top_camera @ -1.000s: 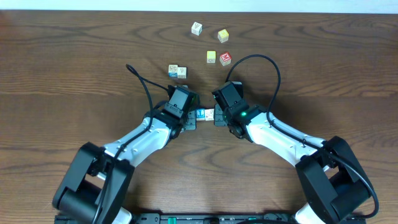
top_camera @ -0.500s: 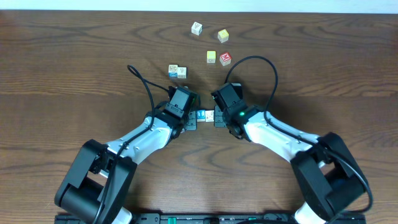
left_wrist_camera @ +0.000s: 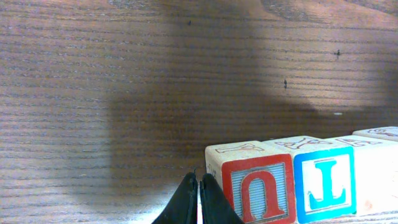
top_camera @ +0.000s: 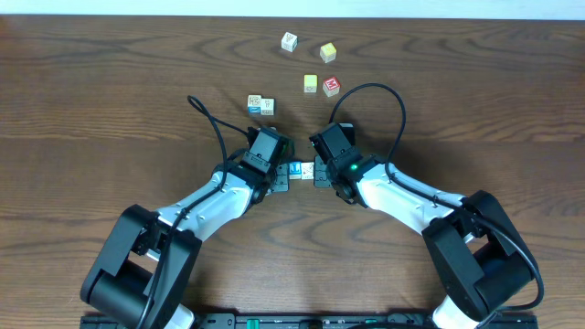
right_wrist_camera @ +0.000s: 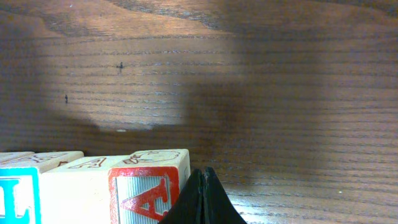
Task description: Lift 4 blocks
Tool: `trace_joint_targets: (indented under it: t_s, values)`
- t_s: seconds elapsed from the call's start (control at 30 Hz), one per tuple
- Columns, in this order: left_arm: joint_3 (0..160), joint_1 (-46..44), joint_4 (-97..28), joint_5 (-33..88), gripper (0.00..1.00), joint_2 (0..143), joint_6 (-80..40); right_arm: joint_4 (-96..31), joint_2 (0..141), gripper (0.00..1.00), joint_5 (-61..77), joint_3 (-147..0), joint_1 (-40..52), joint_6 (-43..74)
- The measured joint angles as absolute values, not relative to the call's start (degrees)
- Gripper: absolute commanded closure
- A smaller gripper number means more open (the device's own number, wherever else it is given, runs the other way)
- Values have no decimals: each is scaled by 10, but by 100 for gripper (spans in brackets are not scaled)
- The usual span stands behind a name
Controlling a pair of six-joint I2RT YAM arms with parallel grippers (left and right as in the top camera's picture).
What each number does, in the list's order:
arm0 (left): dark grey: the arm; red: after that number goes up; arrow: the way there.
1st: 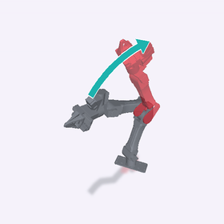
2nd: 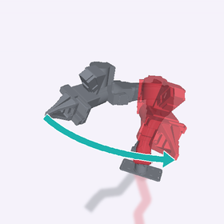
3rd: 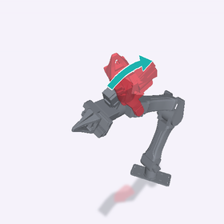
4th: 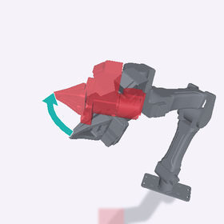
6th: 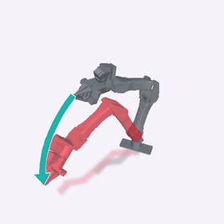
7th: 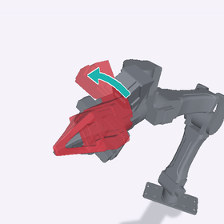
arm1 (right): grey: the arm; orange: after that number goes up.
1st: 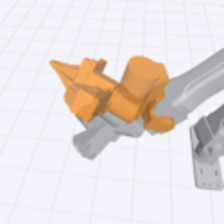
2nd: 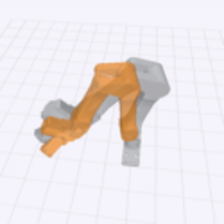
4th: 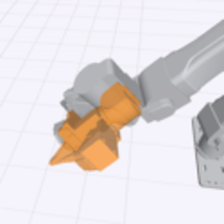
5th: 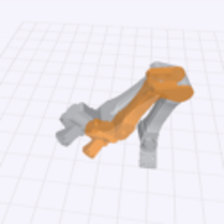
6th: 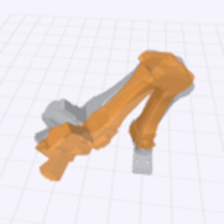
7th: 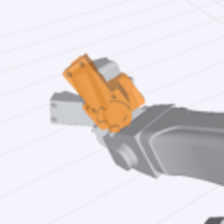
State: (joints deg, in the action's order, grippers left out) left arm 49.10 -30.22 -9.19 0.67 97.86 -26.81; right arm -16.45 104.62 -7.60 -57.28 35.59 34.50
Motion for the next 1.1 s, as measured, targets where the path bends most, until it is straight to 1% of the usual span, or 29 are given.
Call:
trace_joint_targets:
  t_s: [1.1]
  values:
    - [491, -302, -85, 7, 93, 989, -268, -159, 1050, 99, -87, -573, 356, 340]
